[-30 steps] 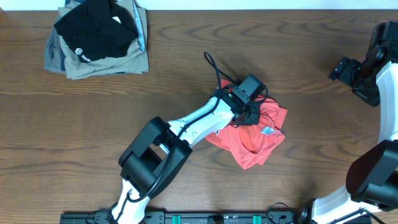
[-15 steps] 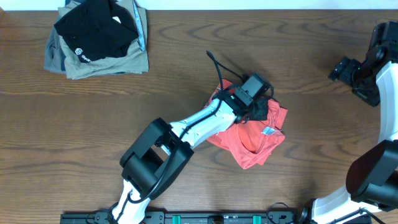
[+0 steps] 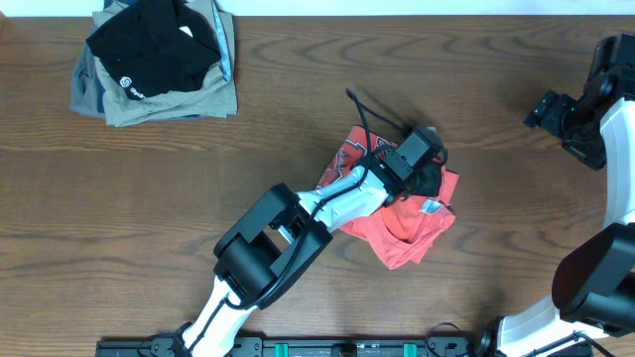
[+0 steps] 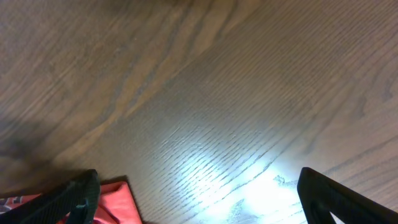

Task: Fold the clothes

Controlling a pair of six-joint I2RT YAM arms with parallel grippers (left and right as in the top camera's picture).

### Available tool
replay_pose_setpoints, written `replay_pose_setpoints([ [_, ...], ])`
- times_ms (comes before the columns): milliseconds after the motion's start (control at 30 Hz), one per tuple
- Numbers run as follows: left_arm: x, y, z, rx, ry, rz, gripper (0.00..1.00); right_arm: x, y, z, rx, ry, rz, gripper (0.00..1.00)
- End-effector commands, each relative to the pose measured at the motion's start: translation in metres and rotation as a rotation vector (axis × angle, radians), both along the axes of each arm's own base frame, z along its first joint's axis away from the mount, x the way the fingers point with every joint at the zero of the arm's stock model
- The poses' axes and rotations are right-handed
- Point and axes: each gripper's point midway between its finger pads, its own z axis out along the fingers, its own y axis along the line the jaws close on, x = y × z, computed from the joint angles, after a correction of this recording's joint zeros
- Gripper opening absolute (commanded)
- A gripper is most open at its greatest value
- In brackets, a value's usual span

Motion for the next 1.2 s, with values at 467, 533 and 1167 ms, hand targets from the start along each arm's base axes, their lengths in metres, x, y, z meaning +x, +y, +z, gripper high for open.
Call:
replay_pose_setpoints([
  [467,-0.021,-0.036,0.018,-0.081,-0.054,-0.063,0.10,0.002,-0.001,0.004,-0.015,-0.005,0.013,0.99],
  [533,-0.025,-0.038,0.017,-0.084,-0.043,-0.078,0.10,0.002,-0.001,0.004,-0.015,-0.005,0.013,0.99],
  [1167,-0.068,-0.012,0.049,-0.008,0.026,-0.276,0.11,0.002,-0.001,0.004,-0.015,-0.005,0.013,0.99],
])
